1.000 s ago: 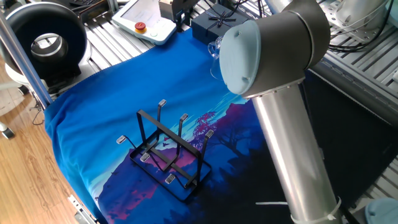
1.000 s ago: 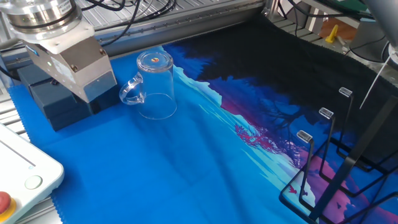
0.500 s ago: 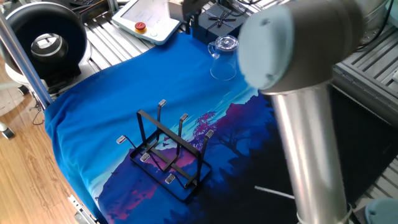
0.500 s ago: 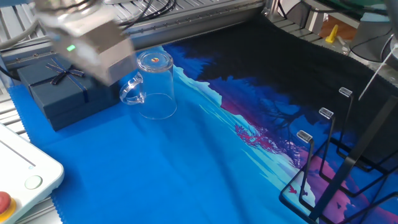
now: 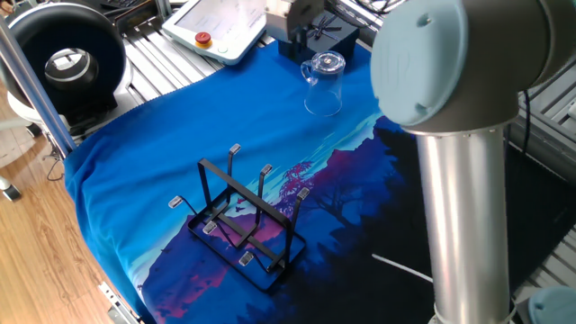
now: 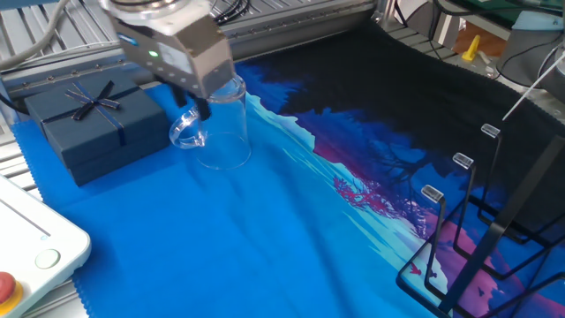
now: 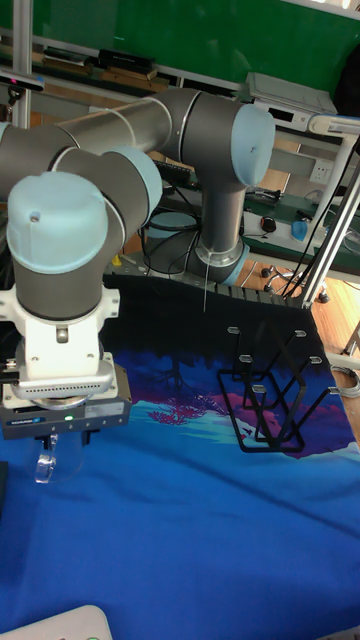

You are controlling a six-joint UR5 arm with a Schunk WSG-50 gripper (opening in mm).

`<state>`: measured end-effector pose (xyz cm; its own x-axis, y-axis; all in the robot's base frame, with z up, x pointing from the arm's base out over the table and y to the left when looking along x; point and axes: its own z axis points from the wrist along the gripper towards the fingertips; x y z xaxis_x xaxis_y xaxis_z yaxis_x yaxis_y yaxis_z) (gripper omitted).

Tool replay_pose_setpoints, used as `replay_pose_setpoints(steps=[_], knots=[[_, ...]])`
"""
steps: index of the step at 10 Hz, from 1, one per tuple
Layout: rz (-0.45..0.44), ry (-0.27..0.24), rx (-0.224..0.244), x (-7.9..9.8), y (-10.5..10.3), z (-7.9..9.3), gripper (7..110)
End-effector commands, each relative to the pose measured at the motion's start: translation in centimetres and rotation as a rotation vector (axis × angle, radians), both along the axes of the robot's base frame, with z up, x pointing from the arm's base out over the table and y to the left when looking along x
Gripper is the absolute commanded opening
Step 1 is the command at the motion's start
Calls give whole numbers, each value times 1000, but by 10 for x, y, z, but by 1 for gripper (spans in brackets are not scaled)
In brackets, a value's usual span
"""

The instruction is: Take the cup off the cup rack

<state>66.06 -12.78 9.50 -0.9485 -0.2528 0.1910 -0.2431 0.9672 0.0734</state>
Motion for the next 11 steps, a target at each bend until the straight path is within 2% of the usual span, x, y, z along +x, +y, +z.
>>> replay_pose_setpoints(steps=[1,2,4,7,9,10,11], knots=[[-15,57,8,-24,-1,0,44],[-21,81,7,-31,0,4,44],[-50,224,-5,-67,3,26,44],[-78,384,14,-105,17,50,44],[-83,423,-38,-109,8,44,44],[-83,408,-42,-104,6,38,44],[-77,416,-54,-104,3,36,44]])
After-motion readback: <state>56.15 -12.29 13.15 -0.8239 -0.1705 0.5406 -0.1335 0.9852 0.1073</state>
